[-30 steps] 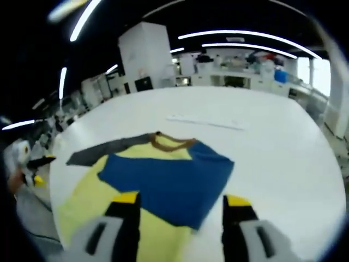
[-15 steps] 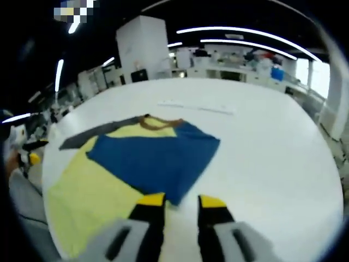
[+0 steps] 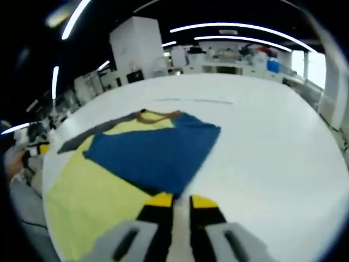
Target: Fold the garment on the visible template until the final outline fits inside the template.
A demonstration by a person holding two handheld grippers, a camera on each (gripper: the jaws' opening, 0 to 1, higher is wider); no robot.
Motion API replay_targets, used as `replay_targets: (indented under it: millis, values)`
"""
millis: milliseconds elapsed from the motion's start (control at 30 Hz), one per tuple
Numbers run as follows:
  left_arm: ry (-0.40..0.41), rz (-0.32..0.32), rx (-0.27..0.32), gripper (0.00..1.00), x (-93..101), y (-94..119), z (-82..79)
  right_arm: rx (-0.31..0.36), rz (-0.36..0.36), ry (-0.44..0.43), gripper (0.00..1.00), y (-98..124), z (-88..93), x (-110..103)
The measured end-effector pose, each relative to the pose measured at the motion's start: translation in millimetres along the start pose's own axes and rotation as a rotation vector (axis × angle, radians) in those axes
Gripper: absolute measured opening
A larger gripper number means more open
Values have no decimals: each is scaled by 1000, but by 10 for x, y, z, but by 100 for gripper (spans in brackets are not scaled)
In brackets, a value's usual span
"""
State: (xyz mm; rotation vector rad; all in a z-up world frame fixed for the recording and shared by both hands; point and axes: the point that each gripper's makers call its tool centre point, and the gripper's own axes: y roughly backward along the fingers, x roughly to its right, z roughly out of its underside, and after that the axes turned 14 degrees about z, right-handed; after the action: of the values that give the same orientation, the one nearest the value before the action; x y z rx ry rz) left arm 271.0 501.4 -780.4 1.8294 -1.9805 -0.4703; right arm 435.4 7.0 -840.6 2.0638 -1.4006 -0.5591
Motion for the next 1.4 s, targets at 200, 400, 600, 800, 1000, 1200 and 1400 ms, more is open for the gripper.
replay_targets:
  millis: [200, 400, 600, 800, 1000, 1200, 1400]
  values:
    - [33, -71, -29, 43, -316, -117, 124, 11, -2, -24, 0, -31, -5, -64]
    - [100, -119, -25, 38, -356, -195, 196, 22, -4, -41, 0, -77, -36, -48]
    - [192, -178, -56, 30, -521, -256, 397, 15, -5, -58, 0, -62, -25, -67]
    - [206, -179, -81, 20, -586, -280, 511, 25, -8, -57, 0, -37, -37, -83]
    - [212, -212, -71, 11, -584, -218, 520, 33, 19, -15, 0, -7, -56, -13]
    - [203, -223, -80, 7, -587, -214, 507, 17, 60, 88, 0, 14, -39, 38]
    - [214, -214, -80, 0, -572, -234, 502, 3, 105, 196, 0, 0, -55, 110]
